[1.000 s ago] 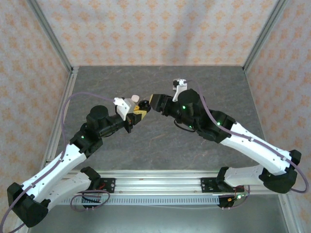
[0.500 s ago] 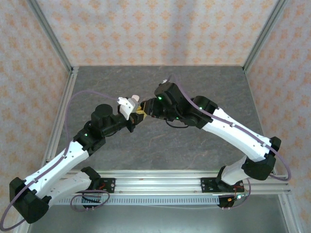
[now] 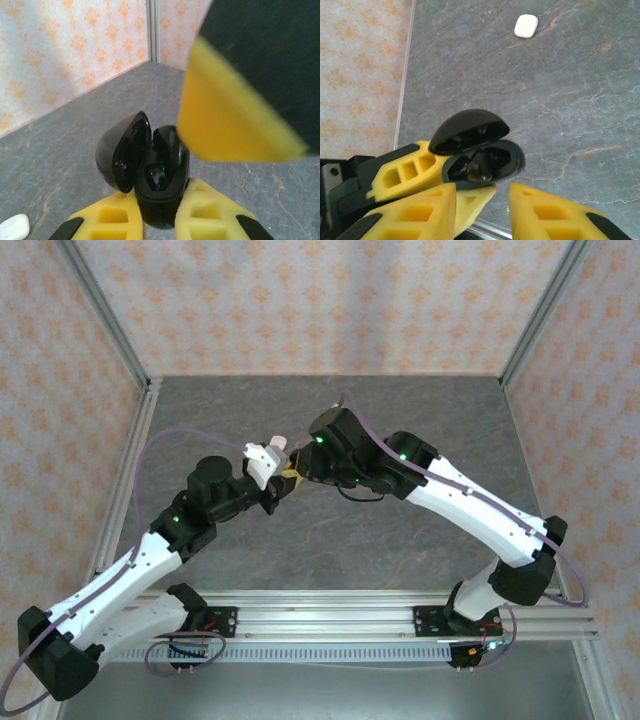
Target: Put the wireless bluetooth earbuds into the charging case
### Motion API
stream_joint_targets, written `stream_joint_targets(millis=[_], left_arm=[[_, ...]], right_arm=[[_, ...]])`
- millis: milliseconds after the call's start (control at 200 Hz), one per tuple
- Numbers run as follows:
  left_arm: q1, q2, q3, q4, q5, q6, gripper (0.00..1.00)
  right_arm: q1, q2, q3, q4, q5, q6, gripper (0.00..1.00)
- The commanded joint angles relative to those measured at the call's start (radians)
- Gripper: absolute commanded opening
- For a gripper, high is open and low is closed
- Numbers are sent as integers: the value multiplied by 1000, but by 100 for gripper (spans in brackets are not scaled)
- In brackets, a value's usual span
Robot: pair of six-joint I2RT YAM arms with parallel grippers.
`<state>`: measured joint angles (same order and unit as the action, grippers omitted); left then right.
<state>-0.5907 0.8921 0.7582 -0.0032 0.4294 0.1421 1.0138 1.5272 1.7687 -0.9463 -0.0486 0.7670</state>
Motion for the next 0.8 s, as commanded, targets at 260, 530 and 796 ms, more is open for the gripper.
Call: stream_joint_targets(millis=[260,530,796], left_arm=[[-17,-65,-36,37,-19,70,0],[-21,-70,-60,44,-26,92,0],[-24,-67,-60,46,-26,113,0]], right_arm=[[-1,42,54,-49,6,-1,29],[-2,42,64,-55,16,-8,23],[-3,56,73,-61,9,-26,18]])
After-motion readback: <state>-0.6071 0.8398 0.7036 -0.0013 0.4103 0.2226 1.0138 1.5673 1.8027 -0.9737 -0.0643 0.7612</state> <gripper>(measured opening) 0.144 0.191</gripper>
